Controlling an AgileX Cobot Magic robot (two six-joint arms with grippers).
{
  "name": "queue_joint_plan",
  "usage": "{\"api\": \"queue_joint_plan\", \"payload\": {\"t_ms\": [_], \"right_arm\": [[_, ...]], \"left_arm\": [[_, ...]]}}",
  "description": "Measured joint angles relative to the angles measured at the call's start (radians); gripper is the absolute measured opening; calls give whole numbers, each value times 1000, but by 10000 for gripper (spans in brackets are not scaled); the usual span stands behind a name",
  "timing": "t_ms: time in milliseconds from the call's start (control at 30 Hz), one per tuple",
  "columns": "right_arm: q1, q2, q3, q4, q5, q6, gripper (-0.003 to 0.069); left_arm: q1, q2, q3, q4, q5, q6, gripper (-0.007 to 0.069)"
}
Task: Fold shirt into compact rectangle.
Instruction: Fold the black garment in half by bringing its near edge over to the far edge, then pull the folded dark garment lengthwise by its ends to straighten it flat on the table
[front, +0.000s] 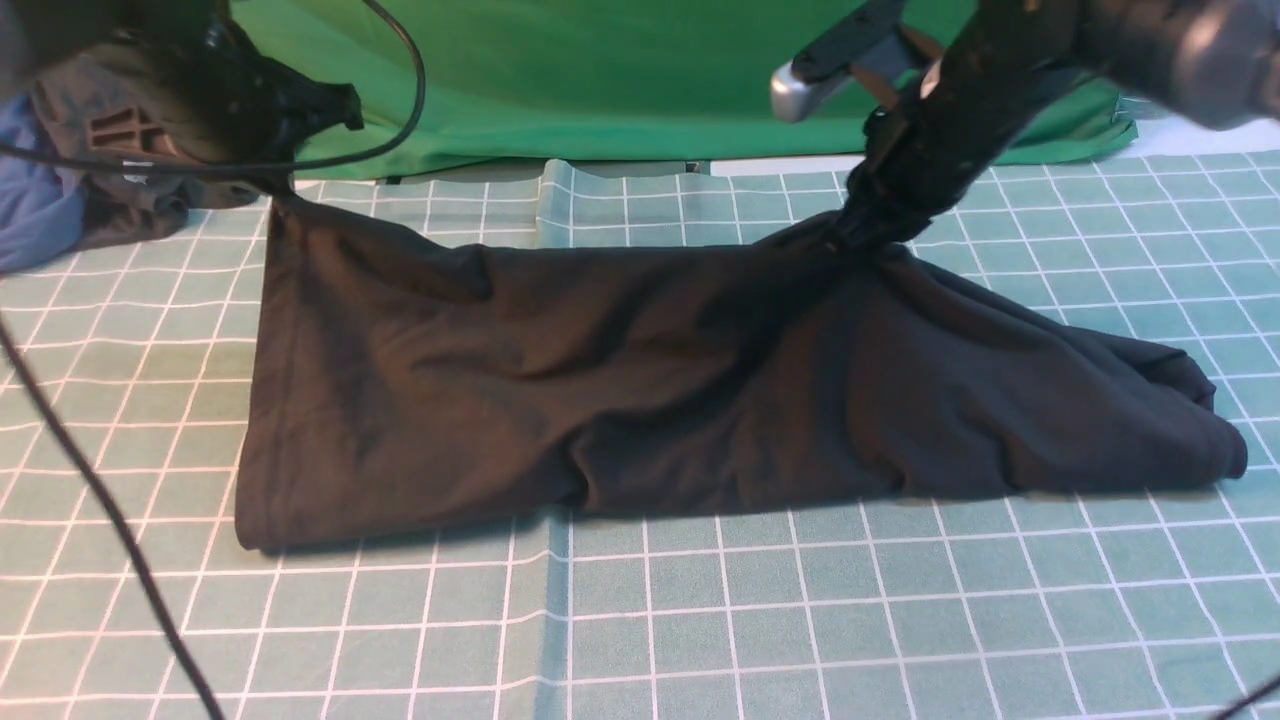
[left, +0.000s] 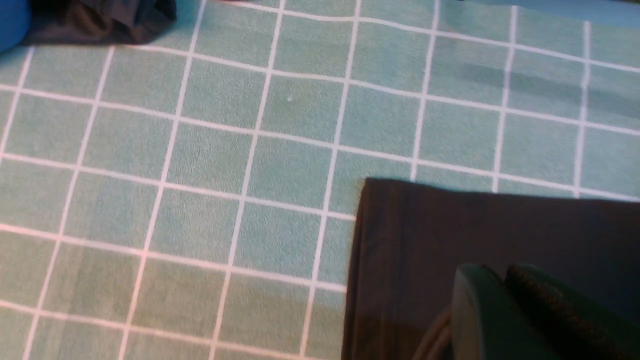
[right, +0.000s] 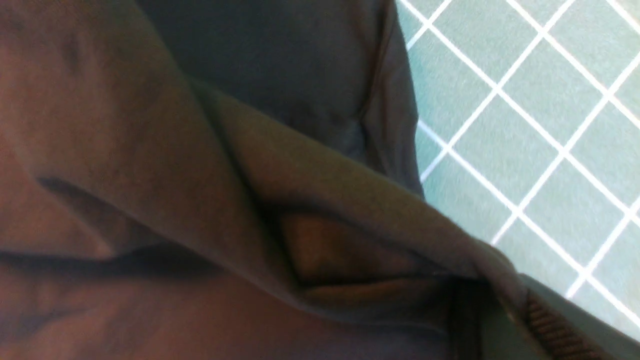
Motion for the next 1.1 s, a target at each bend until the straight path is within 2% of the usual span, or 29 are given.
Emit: {"api": "queue_joint_plan", "payload": {"t_ms": [267,367,467,500,533,633,733,833,967,1100], "right_arm": [[-5,98,-48,-2,-87,-1,34],[-5,112,-48,-2,-134,0,63],[-5,119,-48,-2,-198,0,174],[-5,119,-48,-2,-202,0,183],[-5,118,-48,-5,-223,0,247],[-5,104,-48,-26,-217,1,332],[-5,51,-48,-53,-157,34,347],[-8,-25,-53,-53,-97,91,353],[-11,-96,-60,-61,-51,111,371],[-18,-109,-60,-183,51,153,373]], "left_arm": [[0,77,-49,81,-43,-74,7],[0,88,-49,85,-61,-74,10],[0,95,-49,98,-84,-81,37],[0,95,-49,99,-84,-83,43],[0,95,-49,103,-94,-93,73],[0,96,-58,107,-90,-100,172],[0,101,-100,95,-12,-91,260],[0,100,-162,55,89,-33,305],[0,100,-235,-26,191,37,286],[-27,92,-273,-106,297,133,160]]}}
